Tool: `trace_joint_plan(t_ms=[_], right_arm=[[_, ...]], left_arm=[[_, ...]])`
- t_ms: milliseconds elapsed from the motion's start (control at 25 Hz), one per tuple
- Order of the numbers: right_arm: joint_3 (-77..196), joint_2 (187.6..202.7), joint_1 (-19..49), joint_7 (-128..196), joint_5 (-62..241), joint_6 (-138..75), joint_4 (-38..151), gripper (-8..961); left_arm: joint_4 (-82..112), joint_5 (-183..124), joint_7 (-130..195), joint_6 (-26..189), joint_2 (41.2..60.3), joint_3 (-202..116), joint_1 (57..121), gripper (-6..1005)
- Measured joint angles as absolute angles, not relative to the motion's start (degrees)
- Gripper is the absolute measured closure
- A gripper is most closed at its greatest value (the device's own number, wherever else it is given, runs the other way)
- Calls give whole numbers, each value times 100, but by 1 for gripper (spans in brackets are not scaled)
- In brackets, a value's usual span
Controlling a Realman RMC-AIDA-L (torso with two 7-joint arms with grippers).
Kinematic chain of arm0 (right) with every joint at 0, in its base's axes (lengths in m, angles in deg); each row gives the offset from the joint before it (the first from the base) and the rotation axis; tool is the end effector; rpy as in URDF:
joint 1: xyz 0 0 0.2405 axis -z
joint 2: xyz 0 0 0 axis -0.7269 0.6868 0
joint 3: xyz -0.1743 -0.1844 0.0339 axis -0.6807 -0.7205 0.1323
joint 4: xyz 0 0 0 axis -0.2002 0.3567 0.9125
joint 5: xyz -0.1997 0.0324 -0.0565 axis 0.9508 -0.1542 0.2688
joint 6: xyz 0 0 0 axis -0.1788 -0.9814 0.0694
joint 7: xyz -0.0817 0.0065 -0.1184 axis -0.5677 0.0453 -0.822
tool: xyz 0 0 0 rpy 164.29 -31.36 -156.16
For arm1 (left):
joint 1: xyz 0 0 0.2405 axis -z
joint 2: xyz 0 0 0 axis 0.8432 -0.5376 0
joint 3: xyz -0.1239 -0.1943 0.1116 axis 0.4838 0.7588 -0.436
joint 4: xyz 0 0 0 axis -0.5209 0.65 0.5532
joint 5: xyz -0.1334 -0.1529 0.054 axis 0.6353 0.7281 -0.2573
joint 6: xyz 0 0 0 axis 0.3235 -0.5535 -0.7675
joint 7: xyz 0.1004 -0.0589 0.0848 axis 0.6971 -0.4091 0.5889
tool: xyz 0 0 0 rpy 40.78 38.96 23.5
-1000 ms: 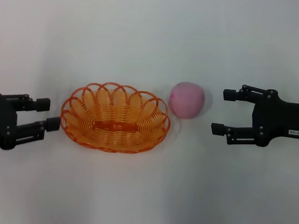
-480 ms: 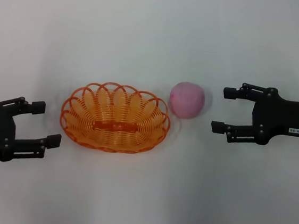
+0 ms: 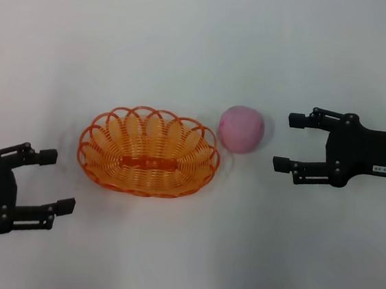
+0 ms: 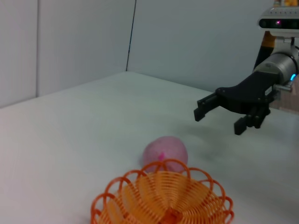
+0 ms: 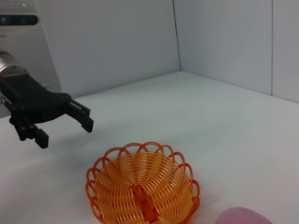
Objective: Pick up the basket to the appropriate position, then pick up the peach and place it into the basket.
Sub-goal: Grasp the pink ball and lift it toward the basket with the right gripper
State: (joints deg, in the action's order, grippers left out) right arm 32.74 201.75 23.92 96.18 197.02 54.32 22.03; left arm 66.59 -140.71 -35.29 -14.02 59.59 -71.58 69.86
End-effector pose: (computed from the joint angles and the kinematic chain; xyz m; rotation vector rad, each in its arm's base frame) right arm 0.3092 0.2777 0.0008 -2.7536 0.4933 0.5984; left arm -0.3188 0.2236 0.0171 -2.7571 -0.5372 -0.5791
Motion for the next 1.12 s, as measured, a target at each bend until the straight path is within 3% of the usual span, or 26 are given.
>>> trace_joint_plan(t_ms=[840,1120], right_arm=[[3274,20169,2404,9635,19706,5461,2249,29],[3276,20080,2379,10450,19712,5619,2127,25]], left_arm=[[6318,-14088,-3243,-1228,5934,-7131,6743,116],[6344,-14069,-3268,-1241,5941,-7123,6741,117]])
